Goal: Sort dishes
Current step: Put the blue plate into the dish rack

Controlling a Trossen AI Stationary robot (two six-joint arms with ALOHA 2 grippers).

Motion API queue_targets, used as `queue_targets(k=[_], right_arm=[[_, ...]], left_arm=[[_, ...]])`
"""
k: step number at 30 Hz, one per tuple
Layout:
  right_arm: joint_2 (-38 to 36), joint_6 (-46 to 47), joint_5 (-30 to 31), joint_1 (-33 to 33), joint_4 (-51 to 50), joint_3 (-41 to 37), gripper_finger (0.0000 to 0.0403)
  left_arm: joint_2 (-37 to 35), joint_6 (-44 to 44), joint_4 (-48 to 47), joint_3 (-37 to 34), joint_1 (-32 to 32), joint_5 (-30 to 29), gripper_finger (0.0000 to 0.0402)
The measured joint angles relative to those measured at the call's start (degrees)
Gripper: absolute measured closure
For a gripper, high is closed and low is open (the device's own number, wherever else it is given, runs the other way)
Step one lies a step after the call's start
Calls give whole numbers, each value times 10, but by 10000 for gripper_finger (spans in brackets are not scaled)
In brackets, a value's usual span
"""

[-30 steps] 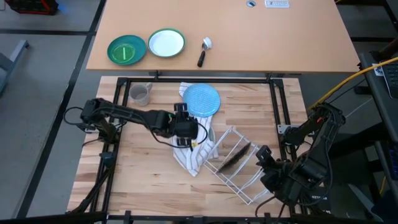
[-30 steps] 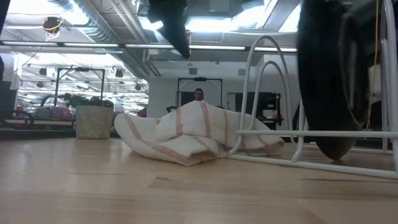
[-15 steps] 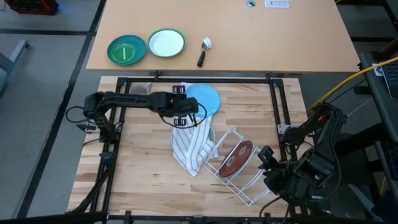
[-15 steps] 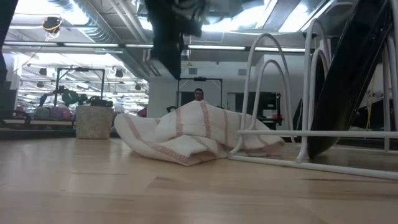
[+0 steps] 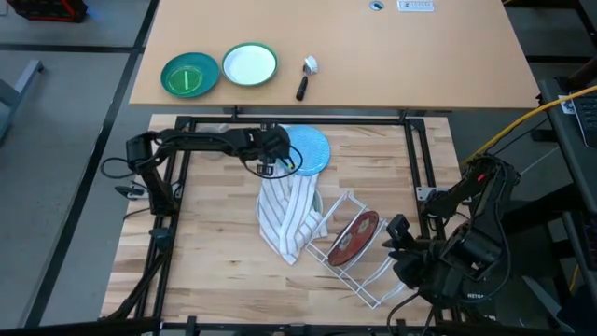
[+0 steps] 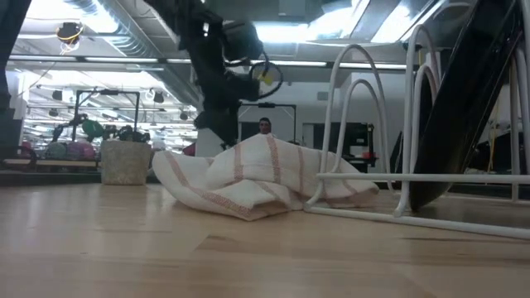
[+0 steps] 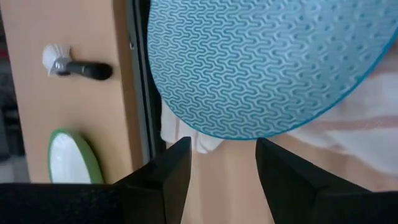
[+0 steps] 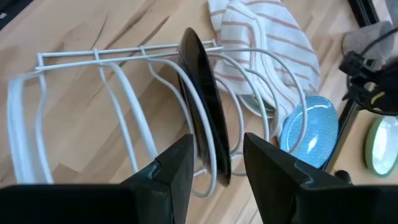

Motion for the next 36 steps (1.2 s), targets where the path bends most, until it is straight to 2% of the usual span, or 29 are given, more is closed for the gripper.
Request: queue_targets(k=[6, 10, 14, 19, 27, 31, 36], right_arm=[[0, 0, 3, 0, 3, 0, 258], [0, 0, 9, 0, 5, 0, 258], [0, 0, 12, 0, 5, 0, 258], [0, 1, 12, 0, 13, 0, 258], [0, 1, 12, 0, 38, 0, 258], [0, 1, 12, 0, 39, 0, 258], [0, 1, 12, 0, 40, -1, 258]], left_arm=[[3, 105, 34, -48, 22, 45, 233], [3, 148, 70, -76, 24, 49, 233], [3, 203, 147, -100, 24, 62, 233], [3, 262, 168, -113, 24, 78, 233], [3, 262, 167, -116, 25, 80, 233], [6, 263, 169, -116, 38, 115, 233], [21, 277, 183, -116, 52, 118, 233]])
